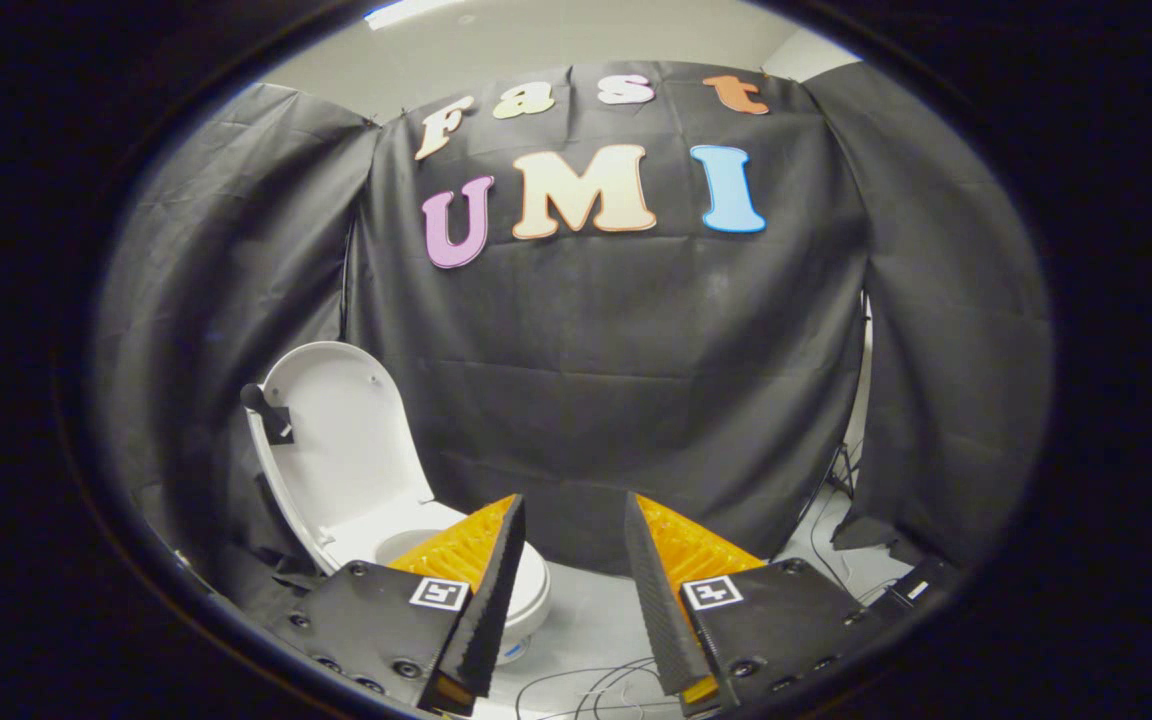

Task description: Open the toilet lid.

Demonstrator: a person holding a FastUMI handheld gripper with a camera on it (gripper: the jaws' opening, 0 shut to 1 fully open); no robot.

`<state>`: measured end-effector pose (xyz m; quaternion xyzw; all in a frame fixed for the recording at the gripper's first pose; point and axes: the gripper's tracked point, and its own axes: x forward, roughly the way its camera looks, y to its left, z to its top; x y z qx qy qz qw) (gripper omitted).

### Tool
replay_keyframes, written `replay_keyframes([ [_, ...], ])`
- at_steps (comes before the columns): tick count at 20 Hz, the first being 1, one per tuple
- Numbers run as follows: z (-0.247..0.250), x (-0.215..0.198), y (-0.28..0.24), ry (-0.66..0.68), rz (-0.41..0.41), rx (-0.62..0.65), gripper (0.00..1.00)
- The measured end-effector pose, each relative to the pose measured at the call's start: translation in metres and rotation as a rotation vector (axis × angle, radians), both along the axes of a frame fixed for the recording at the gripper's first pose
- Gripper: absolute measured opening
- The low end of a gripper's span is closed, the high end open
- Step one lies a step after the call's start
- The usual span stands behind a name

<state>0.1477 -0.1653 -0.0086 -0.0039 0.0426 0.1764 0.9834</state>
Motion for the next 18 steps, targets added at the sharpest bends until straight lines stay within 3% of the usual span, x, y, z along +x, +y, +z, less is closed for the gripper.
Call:
replay_keyframes([
  [18,-0.0010,-0.0033,-0.0005,-0.019,0.031,0.001,0.63],
])
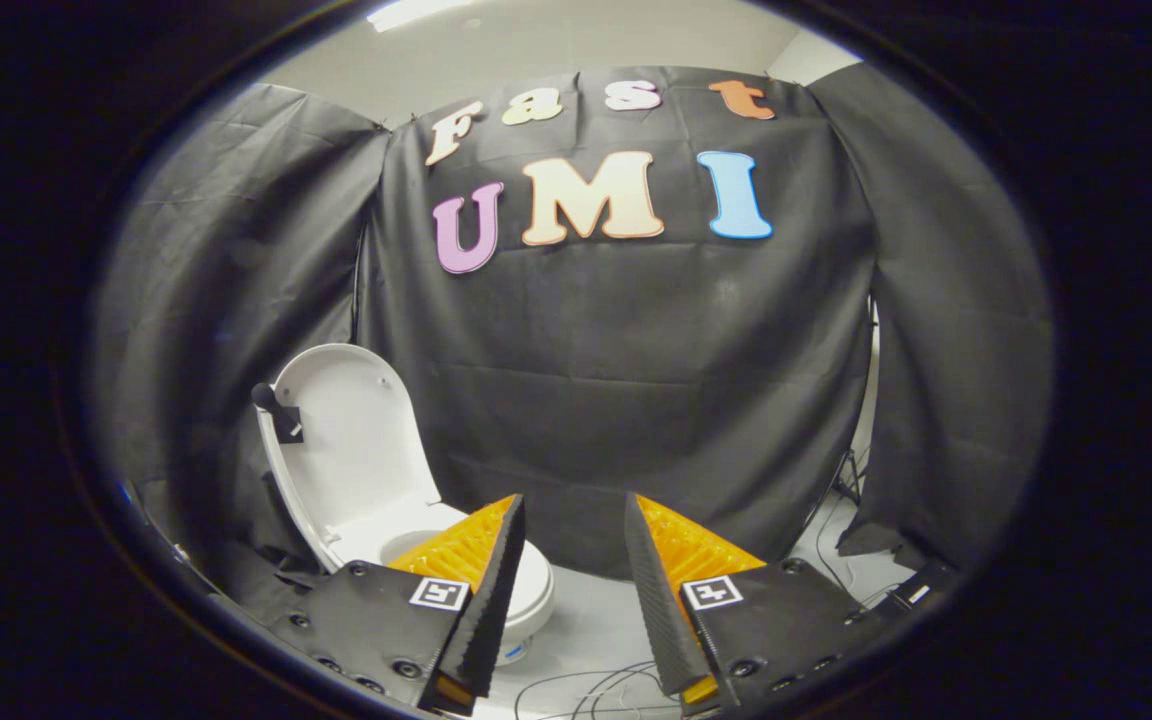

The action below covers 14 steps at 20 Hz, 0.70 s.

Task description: Open the toilet lid.

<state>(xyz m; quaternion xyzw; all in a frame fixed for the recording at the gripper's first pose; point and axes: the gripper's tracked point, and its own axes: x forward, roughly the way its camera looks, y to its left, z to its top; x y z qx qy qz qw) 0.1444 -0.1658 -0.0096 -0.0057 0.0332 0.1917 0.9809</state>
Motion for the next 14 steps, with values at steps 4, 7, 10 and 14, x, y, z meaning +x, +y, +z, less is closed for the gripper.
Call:
replay_keyframes([
  [4,-0.0045,0.0002,-0.0013,0.014,0.006,-0.004,0.63],
  [7,-0.0064,0.0008,-0.0039,0.022,0.000,-0.006,0.63],
  [10,-0.0076,-0.0007,-0.0037,0.025,0.002,-0.010,0.63],
  [14,-0.0107,-0.0036,-0.0042,0.031,-0.002,-0.001,0.63],
])
